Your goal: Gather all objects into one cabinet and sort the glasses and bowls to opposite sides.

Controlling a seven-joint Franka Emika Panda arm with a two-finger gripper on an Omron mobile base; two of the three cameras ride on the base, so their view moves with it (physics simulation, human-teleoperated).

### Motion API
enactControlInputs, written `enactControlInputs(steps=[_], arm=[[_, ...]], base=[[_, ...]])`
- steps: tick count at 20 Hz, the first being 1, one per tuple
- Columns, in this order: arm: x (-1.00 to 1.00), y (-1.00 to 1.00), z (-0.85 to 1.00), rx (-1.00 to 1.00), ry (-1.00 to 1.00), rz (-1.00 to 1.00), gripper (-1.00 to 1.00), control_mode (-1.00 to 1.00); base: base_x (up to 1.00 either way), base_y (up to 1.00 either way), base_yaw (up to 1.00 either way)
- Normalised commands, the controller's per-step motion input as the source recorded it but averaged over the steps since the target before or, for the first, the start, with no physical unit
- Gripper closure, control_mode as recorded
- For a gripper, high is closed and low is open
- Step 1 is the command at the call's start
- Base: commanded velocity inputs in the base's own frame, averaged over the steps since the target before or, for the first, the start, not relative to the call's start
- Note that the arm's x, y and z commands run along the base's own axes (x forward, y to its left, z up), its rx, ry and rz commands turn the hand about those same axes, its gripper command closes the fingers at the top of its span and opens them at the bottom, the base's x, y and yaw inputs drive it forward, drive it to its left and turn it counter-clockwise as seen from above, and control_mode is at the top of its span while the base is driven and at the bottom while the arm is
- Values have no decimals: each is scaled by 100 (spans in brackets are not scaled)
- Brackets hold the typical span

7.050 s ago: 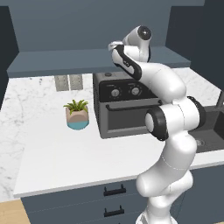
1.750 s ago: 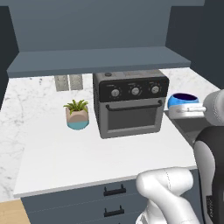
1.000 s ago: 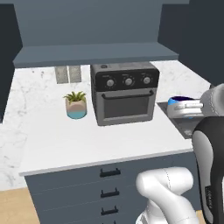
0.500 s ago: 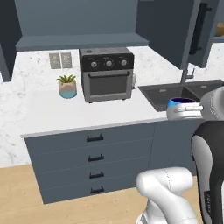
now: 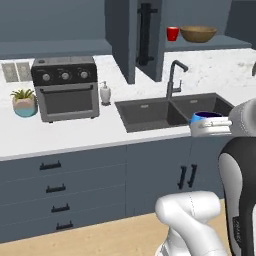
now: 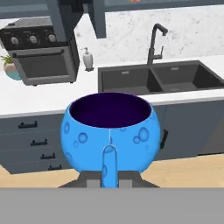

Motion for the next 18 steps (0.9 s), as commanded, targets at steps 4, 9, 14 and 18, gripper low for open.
enactControlInputs(steps=[4, 9, 14, 18], arm=[[0, 0, 0, 0, 0, 0, 100, 100], [0, 0, 0, 0, 0, 0, 100, 100], [0, 0, 0, 0, 0, 0, 100, 100], [0, 0, 0, 0, 0, 0, 100, 100]], base=[[0, -100, 0], [14, -84, 0], [68, -18, 0], [64, 25, 0]])
